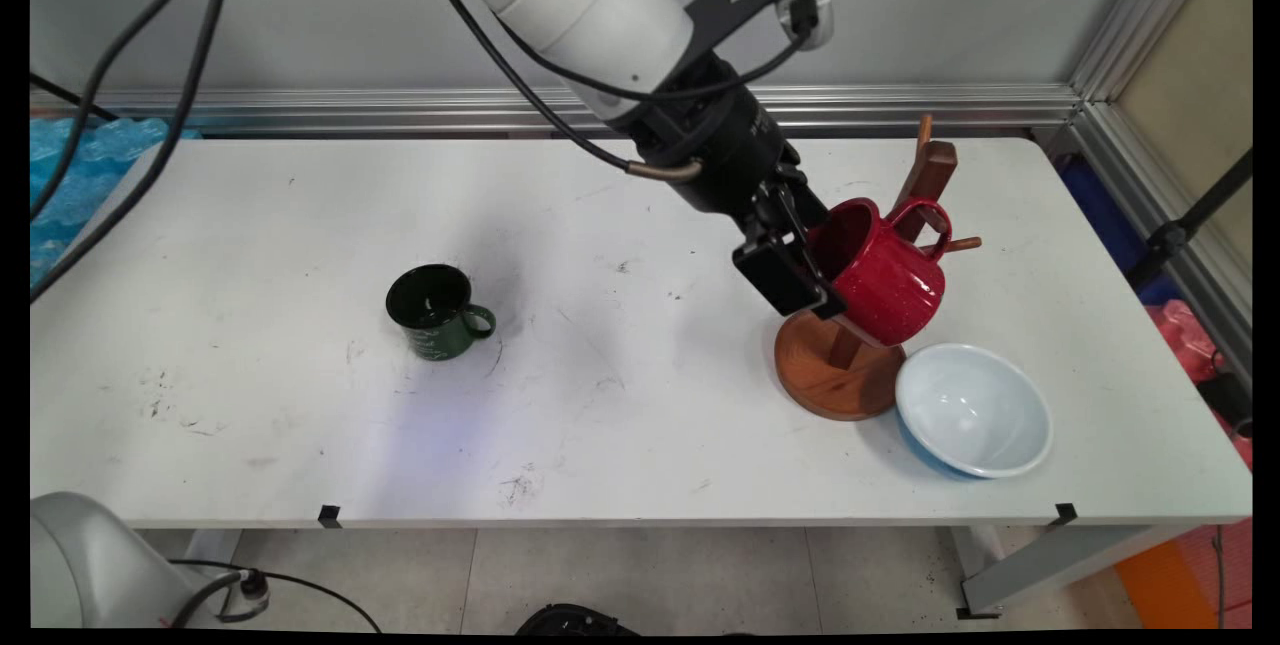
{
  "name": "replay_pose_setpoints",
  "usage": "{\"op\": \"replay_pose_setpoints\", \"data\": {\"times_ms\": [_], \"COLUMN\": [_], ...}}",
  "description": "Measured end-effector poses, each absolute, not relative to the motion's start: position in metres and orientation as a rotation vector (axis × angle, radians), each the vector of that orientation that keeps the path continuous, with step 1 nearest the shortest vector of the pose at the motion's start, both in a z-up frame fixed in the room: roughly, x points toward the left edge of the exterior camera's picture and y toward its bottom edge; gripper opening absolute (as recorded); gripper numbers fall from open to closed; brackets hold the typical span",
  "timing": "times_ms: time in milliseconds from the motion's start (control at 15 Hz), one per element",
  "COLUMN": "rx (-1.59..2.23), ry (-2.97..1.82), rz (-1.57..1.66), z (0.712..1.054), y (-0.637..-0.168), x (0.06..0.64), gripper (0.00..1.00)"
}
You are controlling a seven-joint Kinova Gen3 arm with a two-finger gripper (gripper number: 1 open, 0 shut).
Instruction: Pick up the red mug from the rack
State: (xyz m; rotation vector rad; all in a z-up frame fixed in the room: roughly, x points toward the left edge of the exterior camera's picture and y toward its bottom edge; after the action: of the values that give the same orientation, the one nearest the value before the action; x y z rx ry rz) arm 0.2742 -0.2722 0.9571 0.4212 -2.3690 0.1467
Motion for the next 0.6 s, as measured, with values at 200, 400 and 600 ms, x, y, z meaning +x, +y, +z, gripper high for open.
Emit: {"op": "replay_pose_setpoints", "data": {"times_ms": [200, 400, 600], "rx": [0.431, 0.443, 0.450], "ry": [-2.367, -2.361, -2.360], "rz": [0.143, 0.134, 0.119], "z": [0.951, 0.946, 0.943], "y": [-0.276, -0.278, -0.279], "x": [0.268, 0.262, 0.258], "gripper": [1.00, 1.00, 0.00]}}
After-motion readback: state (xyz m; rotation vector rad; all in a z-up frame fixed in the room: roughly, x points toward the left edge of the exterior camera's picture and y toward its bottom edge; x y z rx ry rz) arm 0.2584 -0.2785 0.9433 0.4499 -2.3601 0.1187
